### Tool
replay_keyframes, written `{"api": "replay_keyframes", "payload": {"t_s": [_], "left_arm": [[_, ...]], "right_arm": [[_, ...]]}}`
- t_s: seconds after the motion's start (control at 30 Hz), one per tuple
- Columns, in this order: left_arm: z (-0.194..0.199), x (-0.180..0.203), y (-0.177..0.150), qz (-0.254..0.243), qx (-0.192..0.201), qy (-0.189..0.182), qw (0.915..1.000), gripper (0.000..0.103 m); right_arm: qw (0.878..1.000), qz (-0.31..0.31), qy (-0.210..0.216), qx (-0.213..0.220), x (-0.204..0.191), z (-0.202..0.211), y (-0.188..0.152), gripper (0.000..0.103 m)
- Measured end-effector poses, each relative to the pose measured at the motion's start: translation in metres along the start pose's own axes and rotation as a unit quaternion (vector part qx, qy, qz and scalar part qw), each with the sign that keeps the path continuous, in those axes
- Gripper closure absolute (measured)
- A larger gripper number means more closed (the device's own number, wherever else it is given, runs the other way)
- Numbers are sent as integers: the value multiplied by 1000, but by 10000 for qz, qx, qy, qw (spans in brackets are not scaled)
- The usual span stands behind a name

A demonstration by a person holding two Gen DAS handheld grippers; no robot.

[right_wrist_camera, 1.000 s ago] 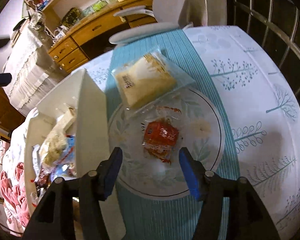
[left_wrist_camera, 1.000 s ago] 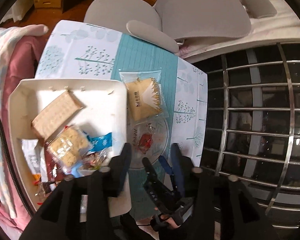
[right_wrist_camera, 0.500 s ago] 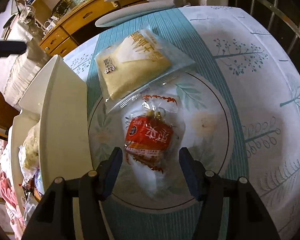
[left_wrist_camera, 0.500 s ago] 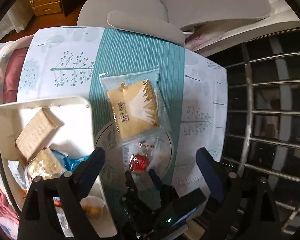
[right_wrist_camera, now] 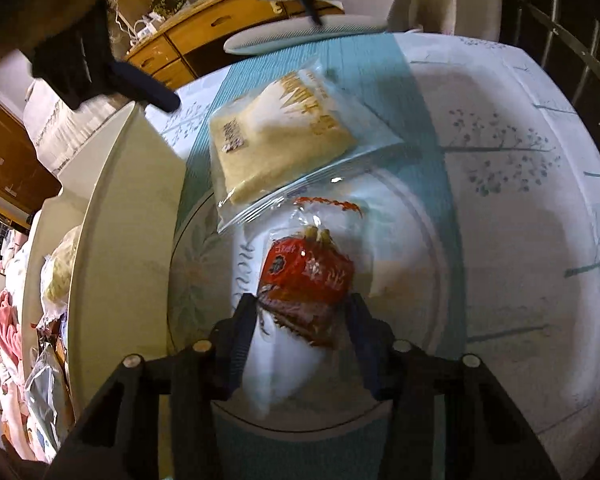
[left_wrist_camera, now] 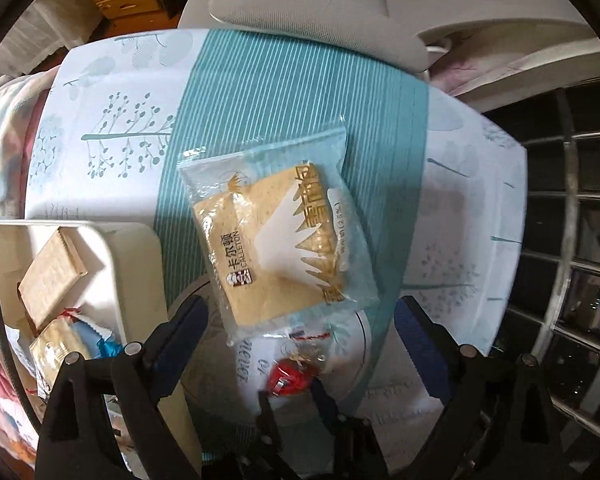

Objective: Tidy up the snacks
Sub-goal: 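Grasp the yellow-printed bread bag with the left tool while the right tool grasps the red candy, then lower the yellow bread bag into the white tray and open the left tool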

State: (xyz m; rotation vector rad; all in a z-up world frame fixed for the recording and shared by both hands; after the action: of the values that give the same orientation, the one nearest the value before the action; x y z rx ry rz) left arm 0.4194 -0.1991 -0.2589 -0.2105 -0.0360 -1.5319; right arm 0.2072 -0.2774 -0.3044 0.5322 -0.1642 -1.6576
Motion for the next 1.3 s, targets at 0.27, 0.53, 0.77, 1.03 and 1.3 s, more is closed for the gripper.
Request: {"api": "replay_keyframes", "payload": {"t_s": [0.27, 0.53, 0.77, 1.03, 1.3], "left_arm": [[-36, 11, 17, 153, 39, 616, 9980, 10], [-65, 16, 26, 387, -41, 980, 9944, 9], [-80, 25, 30, 318, 81, 1264, 9914, 1], [-92, 35, 36, 133, 325, 1343, 9903, 0], [-92, 36, 25, -286, 622, 1341, 9886, 9]], "right_arm": [[9994, -211, -254, 125, 38, 18, -6, 61], [9975, -548, -438, 80, 64, 31, -11, 61], [9968, -615, -506, 67, 70, 40, -18, 61], [9963, -653, -549, 72, 67, 45, -18, 61], [9956, -674, -616, 202, 65, 58, -15, 61]]}}
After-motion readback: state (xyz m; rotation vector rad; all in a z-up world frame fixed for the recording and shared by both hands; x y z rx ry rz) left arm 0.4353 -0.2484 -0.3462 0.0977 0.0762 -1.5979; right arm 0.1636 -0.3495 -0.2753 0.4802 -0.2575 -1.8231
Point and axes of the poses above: each gripper's, at about its wrist camera, not at the fingertips, and z roughly against the way its jaws point, x to its right, y to its top, the point moved 1 cm from there along -z, roughly the way its jaws point, and after that the axes turned 3 degrees about z, right-handed, at the moved point
